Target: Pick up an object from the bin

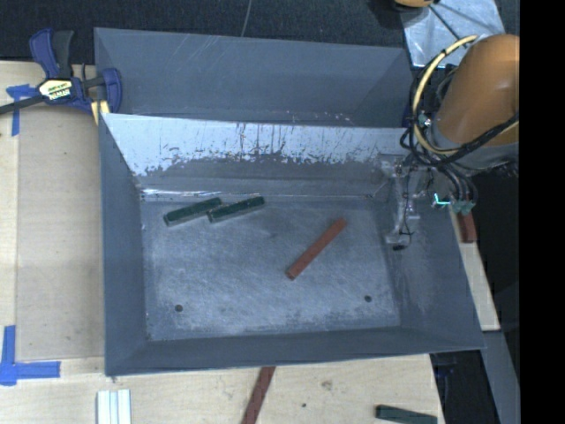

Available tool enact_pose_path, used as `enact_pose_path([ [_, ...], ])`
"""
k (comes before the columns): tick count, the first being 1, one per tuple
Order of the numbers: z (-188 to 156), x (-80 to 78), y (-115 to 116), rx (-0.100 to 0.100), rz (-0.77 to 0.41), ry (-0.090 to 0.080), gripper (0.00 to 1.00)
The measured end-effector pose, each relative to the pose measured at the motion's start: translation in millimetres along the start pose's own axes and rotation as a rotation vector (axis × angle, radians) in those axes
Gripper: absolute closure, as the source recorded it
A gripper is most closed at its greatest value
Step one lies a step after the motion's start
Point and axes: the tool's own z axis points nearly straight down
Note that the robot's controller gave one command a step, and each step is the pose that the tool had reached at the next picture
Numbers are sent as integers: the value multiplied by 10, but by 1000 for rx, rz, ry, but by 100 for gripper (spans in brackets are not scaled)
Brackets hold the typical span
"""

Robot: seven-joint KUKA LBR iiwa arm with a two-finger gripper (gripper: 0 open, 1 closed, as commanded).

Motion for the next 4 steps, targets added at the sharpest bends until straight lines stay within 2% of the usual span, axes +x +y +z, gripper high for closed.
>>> enact_pose_path([
  [1,-47,-18,3,1,-2,-8,0],
  [2,271,-66,192,4,-85,-13,0],
  [3,1009,-90,399,3,-255,-12,0],
  [4,1013,-39,1154,0,-247,-5,100],
])
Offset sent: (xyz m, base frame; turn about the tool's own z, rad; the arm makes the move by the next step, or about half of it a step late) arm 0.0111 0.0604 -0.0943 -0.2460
